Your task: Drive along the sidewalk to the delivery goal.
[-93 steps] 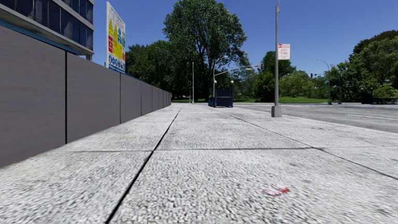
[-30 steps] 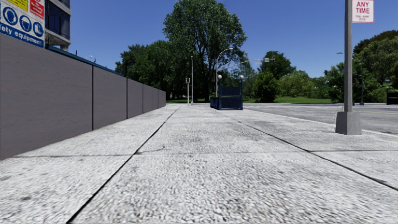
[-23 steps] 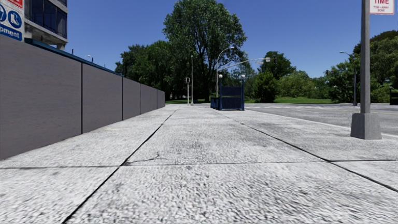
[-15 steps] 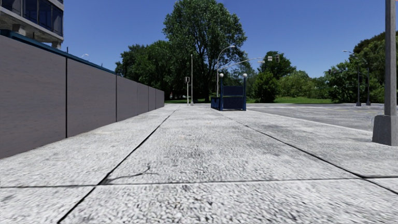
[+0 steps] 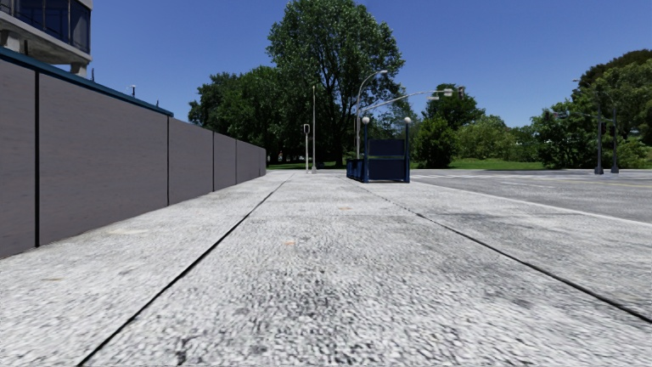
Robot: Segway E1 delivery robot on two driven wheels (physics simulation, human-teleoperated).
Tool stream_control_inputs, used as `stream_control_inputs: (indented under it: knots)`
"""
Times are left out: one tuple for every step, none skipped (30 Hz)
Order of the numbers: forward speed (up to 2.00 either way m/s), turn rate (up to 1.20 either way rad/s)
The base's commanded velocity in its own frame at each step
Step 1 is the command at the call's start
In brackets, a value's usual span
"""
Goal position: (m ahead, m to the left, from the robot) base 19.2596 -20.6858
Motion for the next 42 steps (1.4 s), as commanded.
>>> stream_control_inputs:
  knots:
    - [2.00,0.00]
    - [2.00,0.00]
    - [2.00,0.00]
    - [2.00,0.00]
    - [2.00,0.00]
    - [2.00,0.00]
    - [2.00,0.00]
    - [2.00,0.00]
    - [2.00,0.05]
    - [2.00,0.05]
    - [2.00,0.11]
    - [2.00,0.22]
    - [2.00,0.29]
    - [2.00,0.40]
    - [2.00,0.40]
    - [2.00,0.46]
    - [2.00,0.47]
    - [2.00,0.47]
    - [2.00,0.47]
    - [2.00,0.47]
    - [2.00,0.46]
    - [2.00,0.29]
    - [2.00,0.29]
    - [2.00,0.00]
    - [2.00,0.00]
    - [2.00,0.00]
    - [2.00,0.00]
    - [2.00,0.00]
    - [2.00,0.00]
    - [2.00,0.00]
    - [2.00,0.00]
    - [2.00,0.00]
    - [2.00,0.00]
    - [2.00,0.00]
    - [2.00,0.00]
    - [2.00,0.00]
    - [2.00,0.00]
    - [2.00,0.00]
    - [2.00,0.00]
    - [2.00,0.00]
    - [2.00,0.00]
    - [2.00,0.00]
